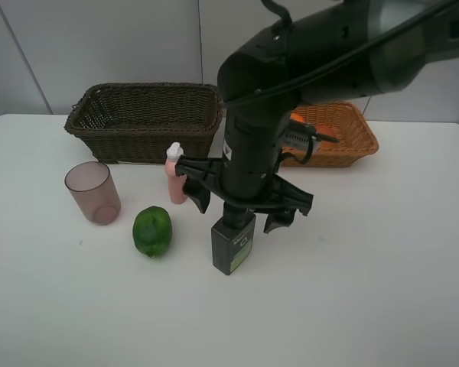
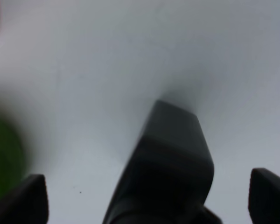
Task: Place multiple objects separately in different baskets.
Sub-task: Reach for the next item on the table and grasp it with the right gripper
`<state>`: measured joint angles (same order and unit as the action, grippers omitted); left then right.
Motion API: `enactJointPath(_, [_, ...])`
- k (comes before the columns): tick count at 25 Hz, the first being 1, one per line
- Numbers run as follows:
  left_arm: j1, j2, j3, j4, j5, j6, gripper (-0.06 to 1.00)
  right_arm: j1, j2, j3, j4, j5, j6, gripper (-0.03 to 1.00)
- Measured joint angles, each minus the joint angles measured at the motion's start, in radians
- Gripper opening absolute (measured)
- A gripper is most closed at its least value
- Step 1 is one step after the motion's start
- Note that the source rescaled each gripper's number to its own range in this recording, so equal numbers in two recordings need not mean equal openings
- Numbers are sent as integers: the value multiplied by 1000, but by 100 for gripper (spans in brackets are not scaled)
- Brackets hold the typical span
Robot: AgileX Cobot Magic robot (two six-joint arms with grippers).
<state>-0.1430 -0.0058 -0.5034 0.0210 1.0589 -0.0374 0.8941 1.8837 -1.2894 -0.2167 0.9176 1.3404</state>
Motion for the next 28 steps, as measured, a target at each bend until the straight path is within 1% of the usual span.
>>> enactJointPath(9, [0,0,0,0,0,0,100,0,38,0,0,-15,1,88])
enactJointPath(10, [0,0,0,0,0,0,100,0,42,0,0,-15,1,88])
enactJointPath(12, [0,0,0,0,0,0,100,0,44,0,0,-19,1,83])
enactJointPath(14, [0,0,0,0,0,0,100,0,44,0,0,-23,1,74])
enactJointPath(16, [0,0,0,0,0,0,100,0,44,0,0,-23,1,63])
enactJointPath(17, [0,0,0,0,0,0,100,0,45,0,0,-23,1,56])
enactJointPath(20, [0,0,0,0,0,0,100,0,51,0,5,-22,1,29])
enactJointPath(22, [0,0,0,0,0,0,100,0,56,0,5,-23,1,4])
enactJointPath(23, [0,0,0,0,0,0,100,0,56,0,5,-21,1,0])
enactJointPath(28, [0,0,0,0,0,0,100,0,58,0,6,-20,1,1])
